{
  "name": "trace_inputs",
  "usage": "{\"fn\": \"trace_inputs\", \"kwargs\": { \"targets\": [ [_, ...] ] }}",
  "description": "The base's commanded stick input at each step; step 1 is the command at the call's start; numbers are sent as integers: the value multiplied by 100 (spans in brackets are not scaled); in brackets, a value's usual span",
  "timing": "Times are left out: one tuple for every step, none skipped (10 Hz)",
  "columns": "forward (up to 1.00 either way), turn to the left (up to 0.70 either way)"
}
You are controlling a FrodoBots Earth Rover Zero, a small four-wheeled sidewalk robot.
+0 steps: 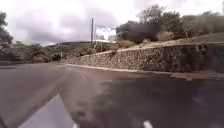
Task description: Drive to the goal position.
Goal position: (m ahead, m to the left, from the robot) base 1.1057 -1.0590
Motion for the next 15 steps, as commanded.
{"fn": "trace_inputs", "kwargs": {
  "targets": [
    [50, 0],
    [50, 0],
    [50, 0],
    [50, 0],
    [50, 0],
    [50, 0],
    [50, 0],
    [50, 0],
    [50, 0],
    [50, 0],
    [50, 0],
    [50, 0],
    [50, 0],
    [50, 0],
    [50, 0]
  ]
}}
